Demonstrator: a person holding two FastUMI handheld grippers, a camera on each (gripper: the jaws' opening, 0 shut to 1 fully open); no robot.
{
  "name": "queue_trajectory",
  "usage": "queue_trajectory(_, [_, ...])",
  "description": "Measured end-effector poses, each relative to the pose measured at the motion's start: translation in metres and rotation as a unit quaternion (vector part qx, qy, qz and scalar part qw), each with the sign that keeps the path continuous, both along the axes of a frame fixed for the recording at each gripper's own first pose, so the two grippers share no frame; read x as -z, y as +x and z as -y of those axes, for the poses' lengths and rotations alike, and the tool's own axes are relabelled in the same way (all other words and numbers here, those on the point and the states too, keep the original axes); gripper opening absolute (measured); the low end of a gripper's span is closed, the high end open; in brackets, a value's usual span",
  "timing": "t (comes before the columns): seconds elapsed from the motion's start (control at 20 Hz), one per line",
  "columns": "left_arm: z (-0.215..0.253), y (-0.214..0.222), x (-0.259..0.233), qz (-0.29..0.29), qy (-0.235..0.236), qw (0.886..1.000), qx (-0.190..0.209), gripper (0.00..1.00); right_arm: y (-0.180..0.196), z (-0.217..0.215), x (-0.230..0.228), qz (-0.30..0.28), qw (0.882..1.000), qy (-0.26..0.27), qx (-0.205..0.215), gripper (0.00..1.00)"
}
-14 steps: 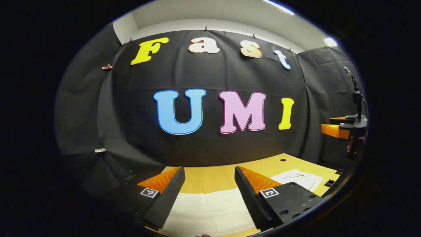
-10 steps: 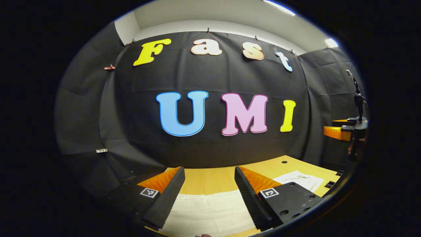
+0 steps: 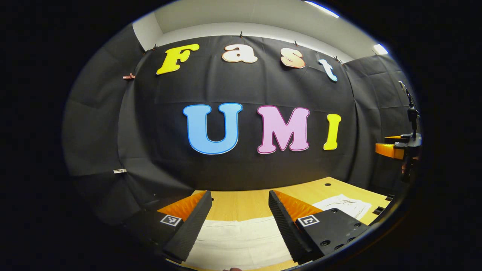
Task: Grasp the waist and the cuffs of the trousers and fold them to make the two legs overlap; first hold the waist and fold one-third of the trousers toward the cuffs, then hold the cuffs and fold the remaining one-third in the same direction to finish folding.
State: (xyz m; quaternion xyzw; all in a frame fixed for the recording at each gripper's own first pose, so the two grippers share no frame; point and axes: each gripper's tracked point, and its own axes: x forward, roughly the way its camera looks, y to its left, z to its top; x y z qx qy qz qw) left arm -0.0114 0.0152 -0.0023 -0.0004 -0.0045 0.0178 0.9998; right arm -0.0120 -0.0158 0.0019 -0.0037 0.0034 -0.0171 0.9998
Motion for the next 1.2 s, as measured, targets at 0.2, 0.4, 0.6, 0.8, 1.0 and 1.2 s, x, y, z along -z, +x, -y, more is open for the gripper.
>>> queue_trajectory(0.2, [-0.010,-0.004,0.001,0.004,0.007,1.000,-0.003,0.96,-0.001,0.004,0.000,-0.001,1.000,-0.017,0.004,0.97])
queue_trajectory(0.4, [-0.041,-0.009,0.015,-0.002,0.060,0.998,-0.015,0.95,-0.002,0.019,0.011,-0.017,0.997,-0.077,0.011,0.97])
queue_trajectory(0.6, [-0.073,-0.024,0.051,-0.032,0.164,0.986,0.002,0.96,-0.011,0.041,0.035,-0.048,0.989,-0.137,0.022,0.97])
queue_trajectory(0.8, [-0.093,-0.043,0.114,-0.091,0.297,0.949,0.049,0.96,-0.024,0.058,0.060,-0.082,0.986,-0.140,0.041,0.98])
queue_trajectory(1.0, [-0.112,-0.064,0.190,-0.165,0.346,0.917,0.107,0.96,-0.036,0.062,0.071,-0.102,0.983,-0.146,0.049,0.98])
queue_trajectory(1.2, [-0.127,-0.076,0.257,-0.234,0.408,0.868,0.161,0.95,-0.043,0.068,0.077,-0.113,0.981,-0.147,0.057,0.97])
